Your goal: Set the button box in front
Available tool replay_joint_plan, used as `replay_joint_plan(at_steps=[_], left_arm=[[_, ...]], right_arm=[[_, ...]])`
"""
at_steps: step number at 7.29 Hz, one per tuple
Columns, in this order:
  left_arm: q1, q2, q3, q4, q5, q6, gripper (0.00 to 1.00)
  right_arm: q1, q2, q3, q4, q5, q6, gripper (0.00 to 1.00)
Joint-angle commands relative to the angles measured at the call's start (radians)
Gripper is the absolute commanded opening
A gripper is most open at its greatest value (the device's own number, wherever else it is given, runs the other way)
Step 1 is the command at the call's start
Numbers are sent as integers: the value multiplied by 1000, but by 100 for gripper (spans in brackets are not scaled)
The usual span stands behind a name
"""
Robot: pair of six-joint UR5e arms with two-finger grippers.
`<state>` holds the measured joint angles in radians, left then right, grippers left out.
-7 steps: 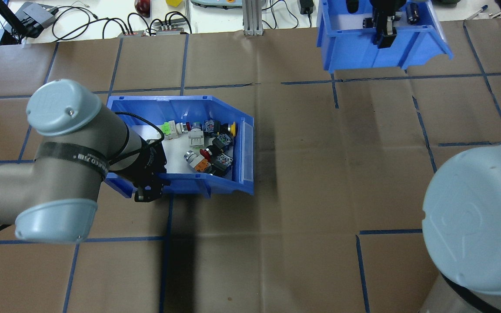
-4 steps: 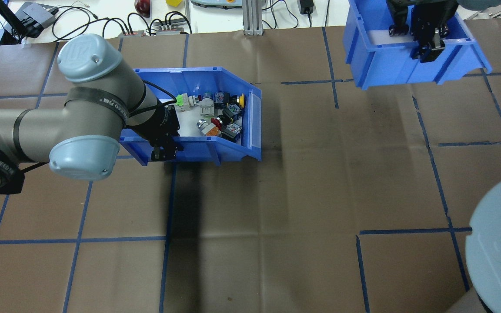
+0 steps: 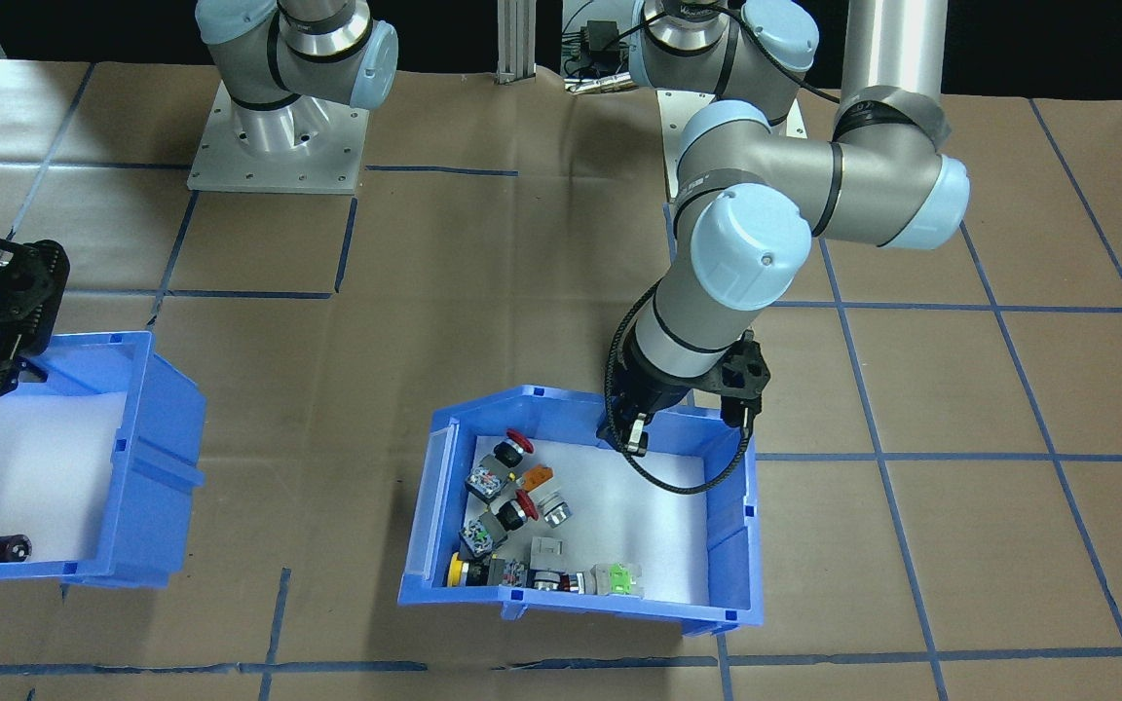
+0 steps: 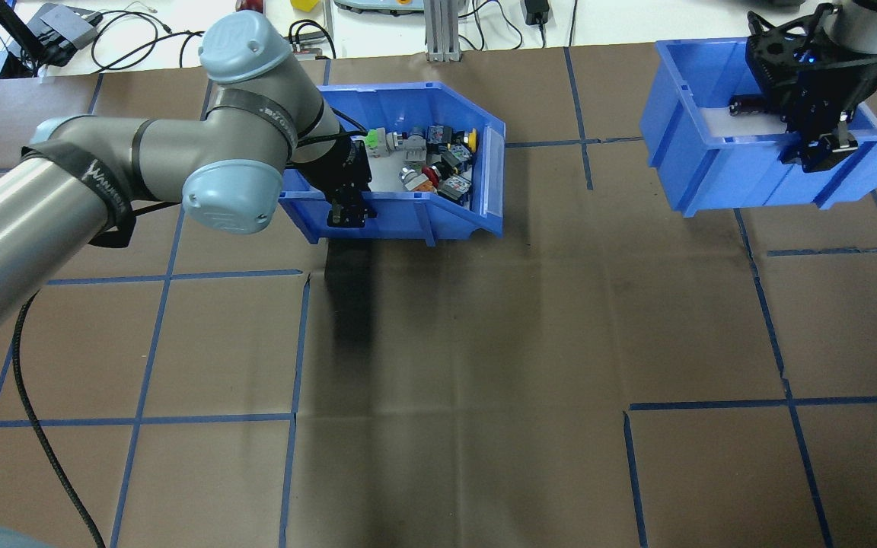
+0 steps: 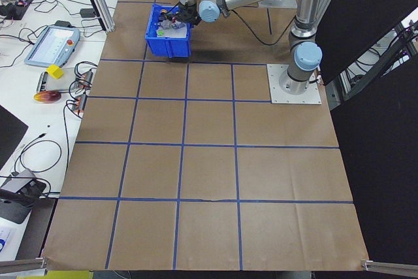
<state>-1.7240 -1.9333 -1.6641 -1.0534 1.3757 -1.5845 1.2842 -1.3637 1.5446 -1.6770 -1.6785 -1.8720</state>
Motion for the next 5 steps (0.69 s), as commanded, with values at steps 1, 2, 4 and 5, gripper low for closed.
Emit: replay_joint_plan(at_steps=[1, 2, 4, 5], left_arm=[[-57, -110, 79, 67, 2, -87, 0], [-74, -137, 105, 69, 6, -135, 0], [-91, -148, 119, 70, 14, -203, 0], [-91, -153, 122, 70, 17, -203, 0]], right_arm=[[-14, -23, 43, -10, 6, -3, 3], [-13, -44, 67, -10, 6, 4, 3], [-9, -93, 156, -70, 6, 8, 4], [-9, -122, 205, -87, 6, 7, 4]])
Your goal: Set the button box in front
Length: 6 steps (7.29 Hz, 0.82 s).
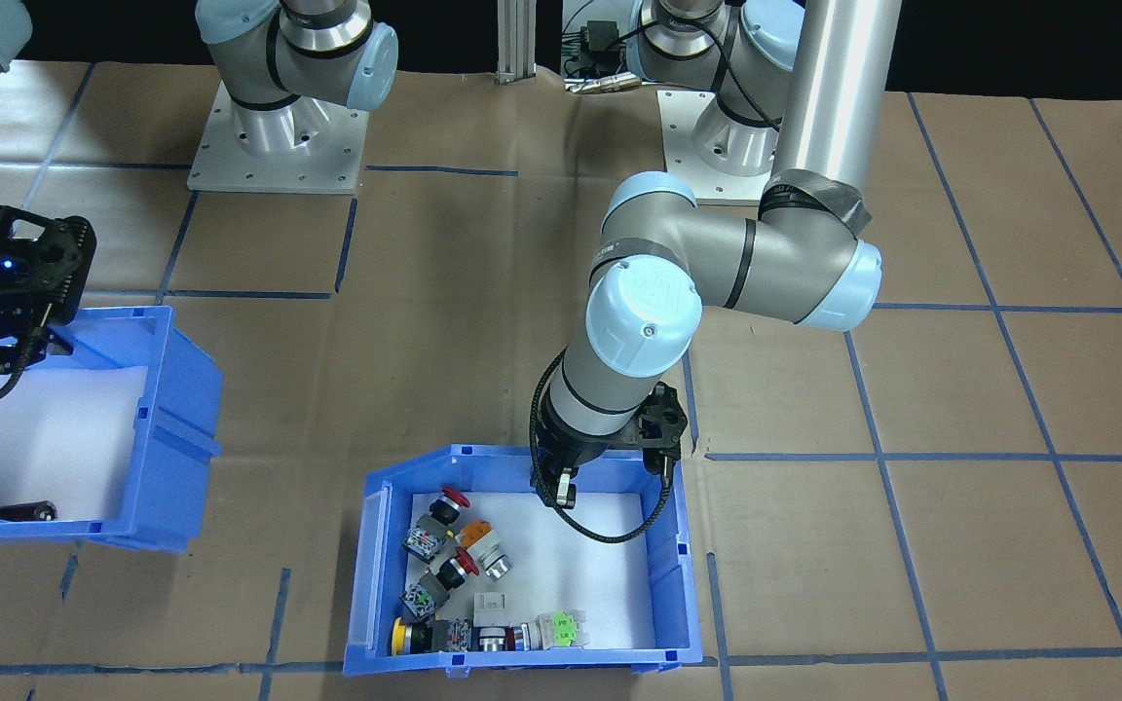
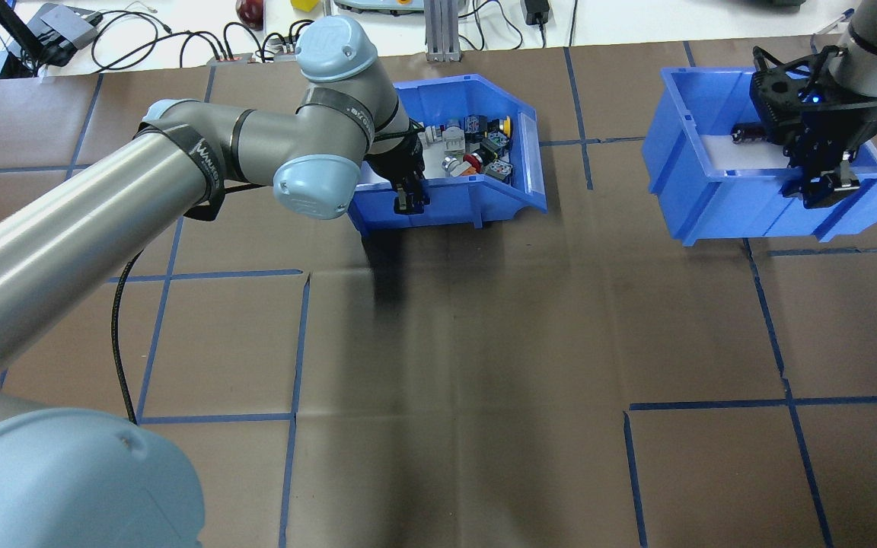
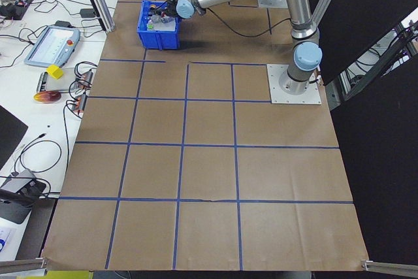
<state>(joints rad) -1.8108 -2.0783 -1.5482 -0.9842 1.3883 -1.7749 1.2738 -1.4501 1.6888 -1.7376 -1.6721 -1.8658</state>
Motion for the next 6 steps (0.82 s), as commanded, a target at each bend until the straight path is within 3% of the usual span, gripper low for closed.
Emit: replay_joint_plan(at_steps=[1, 2, 3, 6], left_arm=[[-10, -19, 22, -1, 43, -3, 25], [-15, -28, 25, -43, 163, 6, 98], [-16, -14, 31, -101, 175, 2, 99], [10, 67, 123, -428, 179, 73, 99]], right_arm=[[1, -61, 116, -77, -1, -1, 4], [1, -90, 170, -123, -1, -1, 4], [2, -117, 224, -146, -1, -3, 4], [12, -189, 331, -169, -1, -3, 5]])
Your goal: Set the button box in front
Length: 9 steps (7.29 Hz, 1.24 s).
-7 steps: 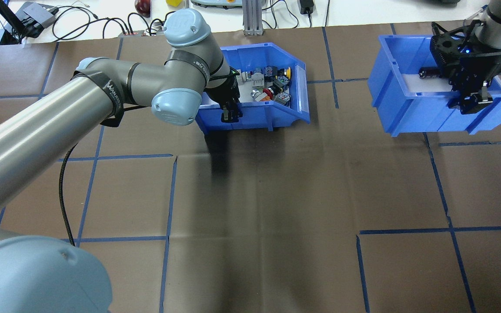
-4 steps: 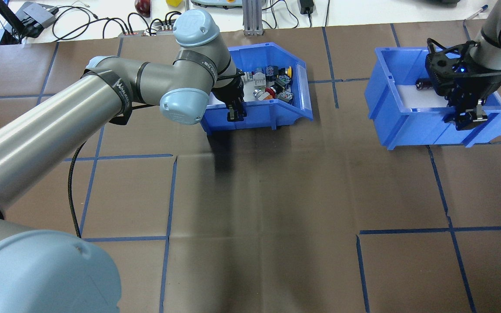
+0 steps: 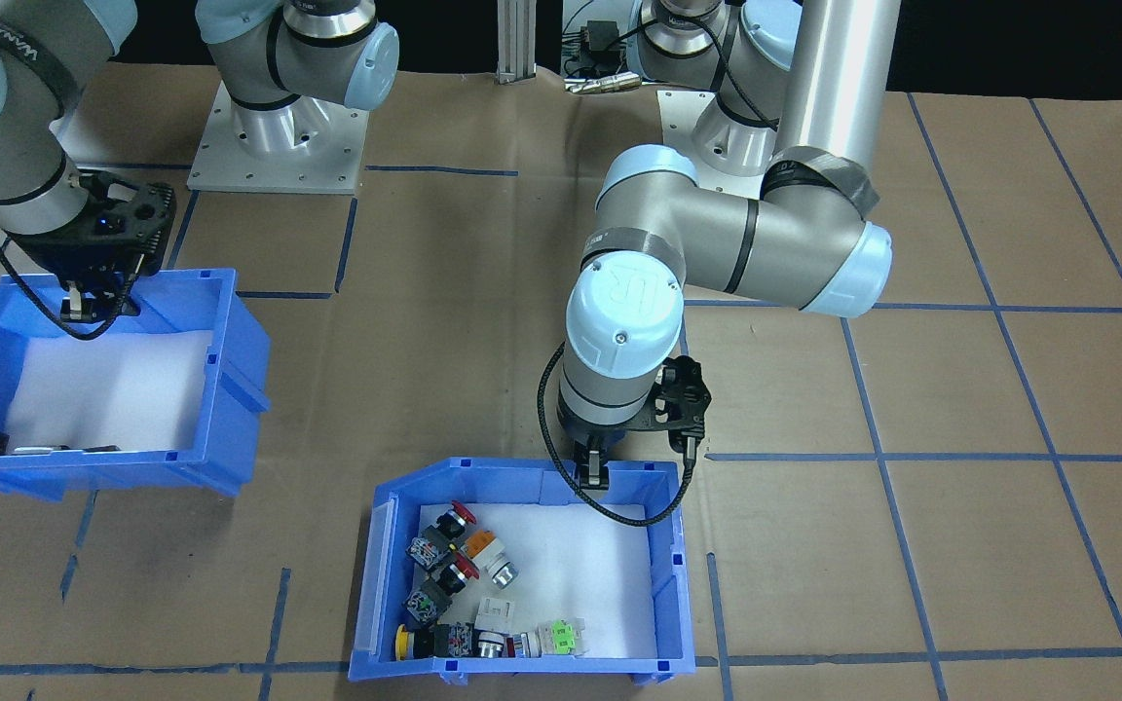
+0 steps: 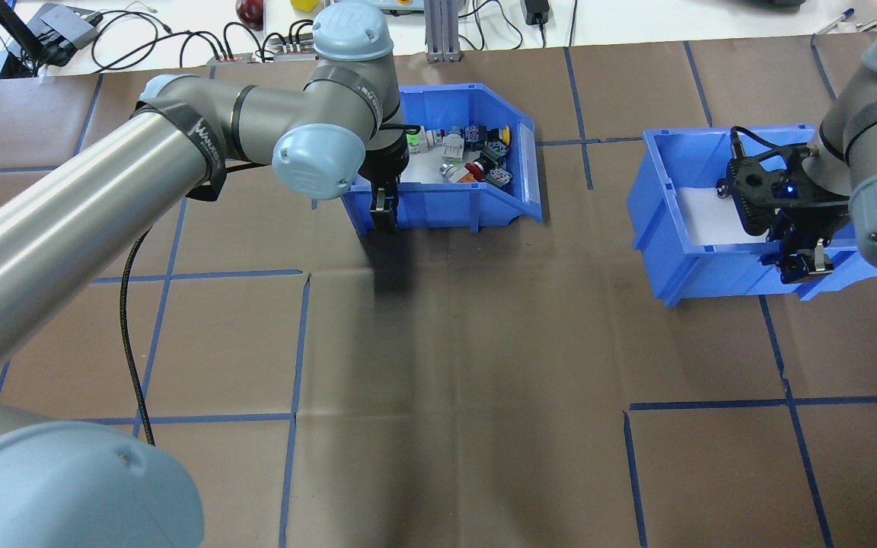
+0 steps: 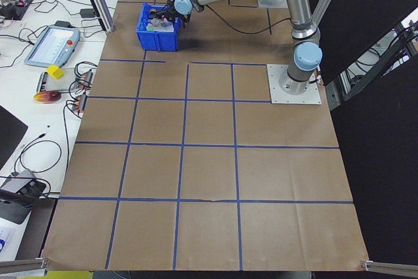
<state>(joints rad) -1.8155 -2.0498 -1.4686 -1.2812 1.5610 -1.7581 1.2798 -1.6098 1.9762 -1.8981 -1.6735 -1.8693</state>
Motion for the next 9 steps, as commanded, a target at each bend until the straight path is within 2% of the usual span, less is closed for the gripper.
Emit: replay_joint_plan(at_steps=[1, 3, 4, 5, 7, 9], left_arm=[[53, 103, 50, -192, 11, 274, 99], [145, 245, 48, -251, 14, 620, 99], [178, 293, 31, -254, 13, 867, 99], [202, 318, 30, -257, 13, 1154, 99], [246, 342, 31, -314, 19, 1604, 99], [251, 358, 31, -311, 17, 1716, 99]], right_arm=[[24, -56, 84, -10, 0, 7, 5], [78, -132, 133, -9, 0, 73, 5], [110, -160, 174, -9, 0, 126, 5], [160, -183, 211, -9, 0, 197, 5], [327, -200, 228, -10, -3, 396, 5], [430, -196, 228, -39, -2, 485, 6]])
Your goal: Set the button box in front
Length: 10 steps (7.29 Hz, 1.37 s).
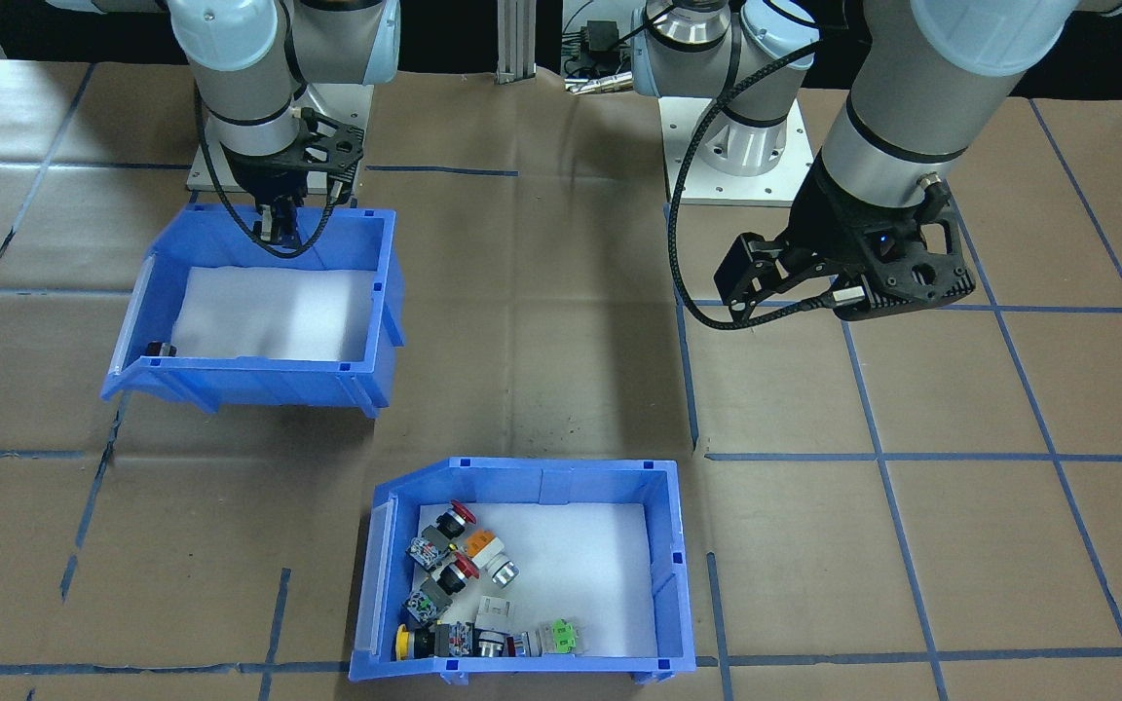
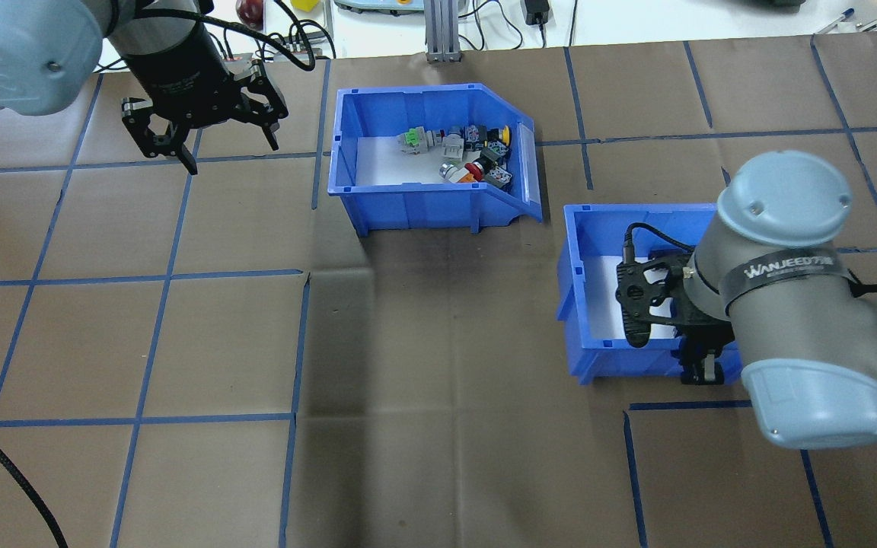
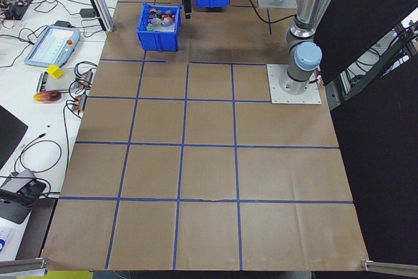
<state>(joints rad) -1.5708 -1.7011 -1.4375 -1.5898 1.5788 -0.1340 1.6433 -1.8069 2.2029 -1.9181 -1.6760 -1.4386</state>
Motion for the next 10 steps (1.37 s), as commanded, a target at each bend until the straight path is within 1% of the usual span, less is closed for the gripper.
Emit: replay_joint_plan(at_steps=[1, 3, 4, 5, 6, 7, 8, 9, 10], left_arm=[[6, 12, -3, -4, 3, 223, 99], [21, 30, -14, -4, 3, 241, 99], [53, 41, -18, -6, 3, 241, 99], [60, 52, -11, 11, -2, 254, 99], [60, 47, -11, 13, -5, 254, 99], [60, 49, 6, 14, -5, 254, 99], [63, 60, 14, 20, -3, 254, 99], [64, 55, 14, 60, -2, 242, 99], [63, 58, 12, 82, -2, 234, 99]], right_arm=[[129, 7, 3, -45, 2, 116, 6], [275, 47, -2, -103, 2, 278, 6], [347, 99, -5, -178, 2, 358, 6], [427, 151, -8, -234, -4, 444, 6], [482, 184, -26, -245, -8, 478, 6], [498, 188, -49, -231, -4, 507, 6], [498, 190, -48, -225, 2, 521, 6], [498, 205, -46, -216, -1, 520, 6], [498, 239, -46, -208, -7, 520, 6]])
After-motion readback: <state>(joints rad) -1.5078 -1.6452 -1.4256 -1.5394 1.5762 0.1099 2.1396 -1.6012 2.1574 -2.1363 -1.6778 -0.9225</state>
